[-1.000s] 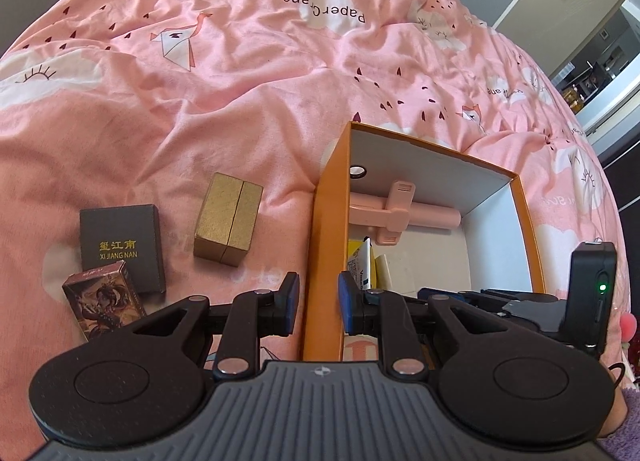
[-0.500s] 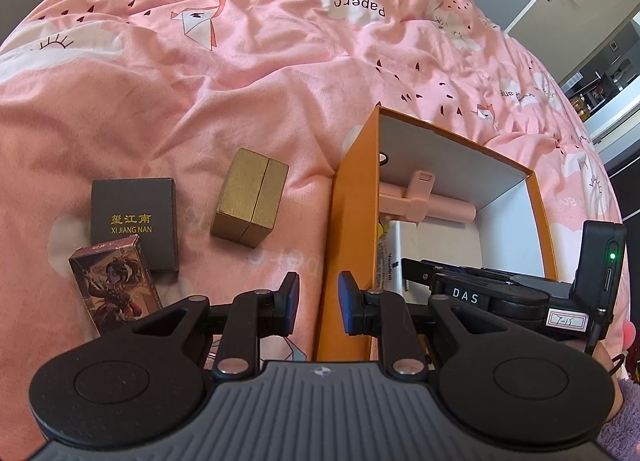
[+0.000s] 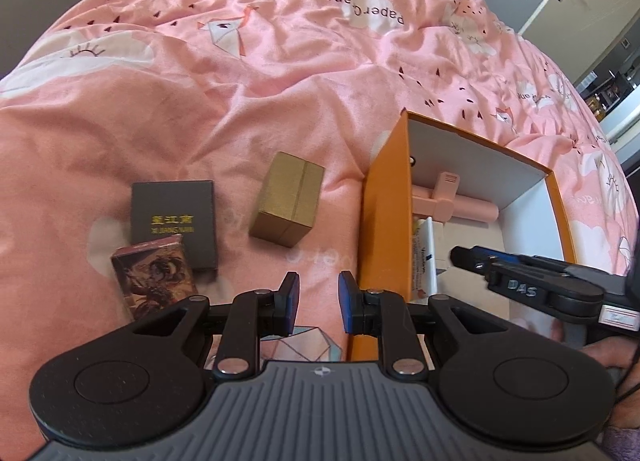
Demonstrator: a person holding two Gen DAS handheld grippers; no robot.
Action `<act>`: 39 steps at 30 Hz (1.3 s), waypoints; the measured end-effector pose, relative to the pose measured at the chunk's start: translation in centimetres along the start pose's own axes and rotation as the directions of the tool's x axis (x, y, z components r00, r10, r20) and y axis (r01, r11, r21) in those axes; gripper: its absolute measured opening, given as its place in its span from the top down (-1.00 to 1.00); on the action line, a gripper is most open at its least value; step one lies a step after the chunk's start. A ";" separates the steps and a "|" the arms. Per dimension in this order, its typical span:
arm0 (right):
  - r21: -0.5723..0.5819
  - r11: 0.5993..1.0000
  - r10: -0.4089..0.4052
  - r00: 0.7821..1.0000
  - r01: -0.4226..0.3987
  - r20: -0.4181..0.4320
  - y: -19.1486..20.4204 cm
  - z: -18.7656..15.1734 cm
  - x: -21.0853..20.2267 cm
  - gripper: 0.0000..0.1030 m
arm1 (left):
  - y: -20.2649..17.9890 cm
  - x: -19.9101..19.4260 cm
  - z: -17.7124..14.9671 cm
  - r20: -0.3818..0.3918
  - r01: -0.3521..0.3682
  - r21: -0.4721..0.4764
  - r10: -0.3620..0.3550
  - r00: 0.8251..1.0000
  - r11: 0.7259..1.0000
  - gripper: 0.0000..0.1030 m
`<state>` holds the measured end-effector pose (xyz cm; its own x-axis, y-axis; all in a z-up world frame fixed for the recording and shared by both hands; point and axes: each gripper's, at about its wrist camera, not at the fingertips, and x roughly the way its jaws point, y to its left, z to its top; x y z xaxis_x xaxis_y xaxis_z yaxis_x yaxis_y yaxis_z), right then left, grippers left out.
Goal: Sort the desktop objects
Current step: 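Lift both grippers out of the box and move toward the card boxes, then grasp the black card box with the left gripper while the right gripper grasps the brown cube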
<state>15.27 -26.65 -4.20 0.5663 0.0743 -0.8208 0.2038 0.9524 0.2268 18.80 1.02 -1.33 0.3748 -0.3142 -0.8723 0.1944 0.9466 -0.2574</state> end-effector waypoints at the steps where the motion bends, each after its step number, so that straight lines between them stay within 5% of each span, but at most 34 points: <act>1: -0.003 1.000 0.003 1.000 -0.003 0.018 0.2 0.1 -0.6 0.42 | 0.3 -0.2 0.0 0.004 -0.005 -0.008 0.005 1.000 1.000 0.55; 4: -0.022 1.000 0.023 0.997 -0.021 0.067 1.2 0.3 -2.4 0.25 | 1.8 -1.1 -0.1 0.021 -0.024 -0.034 0.025 0.999 0.999 0.55; 14: -0.166 0.980 0.141 0.968 -0.107 0.208 7.1 2.0 -6.4 0.29 | 6.7 -3.6 -0.1 0.065 -0.084 -0.127 0.093 0.994 0.988 0.55; 19: -0.245 0.960 0.179 0.971 -0.138 0.156 10.8 2.3 -5.2 0.31 | 8.6 -3.4 -0.1 0.062 -0.091 -0.161 0.102 0.993 0.983 0.53; 26: -0.156 0.978 0.144 0.989 -0.139 0.026 13.2 3.5 -1.1 0.22 | 10.4 -1.2 1.3 0.069 -0.102 -0.181 0.116 0.991 0.978 0.09; 29: -0.127 0.986 0.109 0.994 -0.108 0.002 13.9 4.0 0.4 0.05 | 11.4 0.0 1.8 0.086 -0.098 -0.201 0.118 0.989 0.975 0.03; 39: -0.113 0.993 -0.030 0.998 0.024 -0.050 15.4 5.9 5.4 0.03 | 13.2 4.5 3.3 0.033 -0.100 -0.194 0.108 0.994 0.976 -0.04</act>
<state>26.18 -13.30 -2.07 0.5195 0.0606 -0.8523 0.1256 0.9812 0.1463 26.01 11.91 -7.28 0.4236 -0.2122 -0.8806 -0.0238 0.9692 -0.2450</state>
